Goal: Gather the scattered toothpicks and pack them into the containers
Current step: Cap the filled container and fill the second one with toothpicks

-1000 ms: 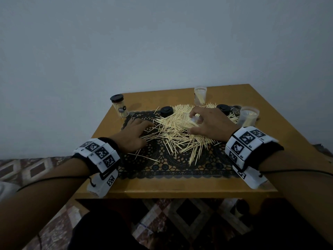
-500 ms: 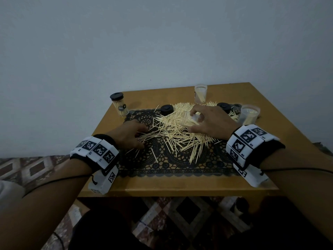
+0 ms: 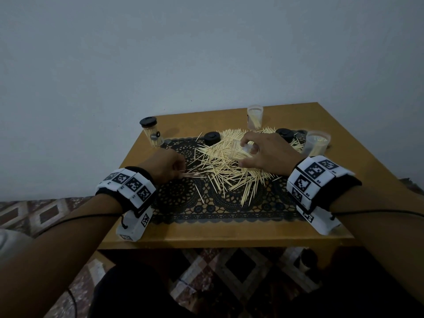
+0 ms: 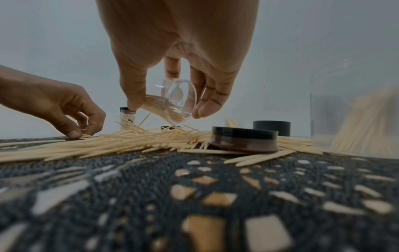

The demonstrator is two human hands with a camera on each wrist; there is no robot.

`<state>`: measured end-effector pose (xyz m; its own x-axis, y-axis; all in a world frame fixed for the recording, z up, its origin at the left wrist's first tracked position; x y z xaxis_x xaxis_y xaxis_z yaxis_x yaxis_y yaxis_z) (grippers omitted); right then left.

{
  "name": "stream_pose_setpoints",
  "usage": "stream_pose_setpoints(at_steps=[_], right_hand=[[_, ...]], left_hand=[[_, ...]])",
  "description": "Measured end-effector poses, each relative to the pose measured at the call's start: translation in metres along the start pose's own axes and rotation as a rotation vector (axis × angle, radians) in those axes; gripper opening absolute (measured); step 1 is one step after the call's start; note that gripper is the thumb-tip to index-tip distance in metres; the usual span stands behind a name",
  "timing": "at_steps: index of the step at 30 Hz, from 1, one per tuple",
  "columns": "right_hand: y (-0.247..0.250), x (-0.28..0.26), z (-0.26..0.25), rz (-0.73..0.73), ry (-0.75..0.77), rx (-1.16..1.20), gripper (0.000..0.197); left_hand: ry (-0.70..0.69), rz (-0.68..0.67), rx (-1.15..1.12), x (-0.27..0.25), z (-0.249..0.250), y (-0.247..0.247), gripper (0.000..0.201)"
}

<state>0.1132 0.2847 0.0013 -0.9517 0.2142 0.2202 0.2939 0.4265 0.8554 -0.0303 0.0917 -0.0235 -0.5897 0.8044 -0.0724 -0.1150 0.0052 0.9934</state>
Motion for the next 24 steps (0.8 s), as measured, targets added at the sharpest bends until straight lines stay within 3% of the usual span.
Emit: stream_pose_setpoints(at_steps=[14, 19, 24], right_hand=[[-0.003, -0.002, -0.004, -0.055, -0.006, -0.023, 0.05], [-0.004, -0.001, -0.005, -0.076, -0.004, -0.047, 0.05], [-0.007, 0.001, 0.0, -0.084, -0.007, -0.079, 0.048]], left_hand=[[-0.06, -0.019, 0.212, 0.001, 0.017, -0.005, 0.012], [-0.075, 0.011, 0.116, 0.007, 0.028, -0.002, 0.019], [-0.201, 0.104, 0.022, 0.025, 0.064, 0.015, 0.02]])
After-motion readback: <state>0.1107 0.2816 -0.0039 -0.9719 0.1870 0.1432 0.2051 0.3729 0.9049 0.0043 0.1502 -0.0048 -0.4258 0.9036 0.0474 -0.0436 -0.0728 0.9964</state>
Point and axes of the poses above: each hand's wrist, its own x-axis towards the middle knuckle, its own y-axis out of the back of the hand, z = x × y, the point moved 7 cm from there along x, towards the middle knuckle, and after that the axes turned 1 degree about -y, right-handed, at the moved point
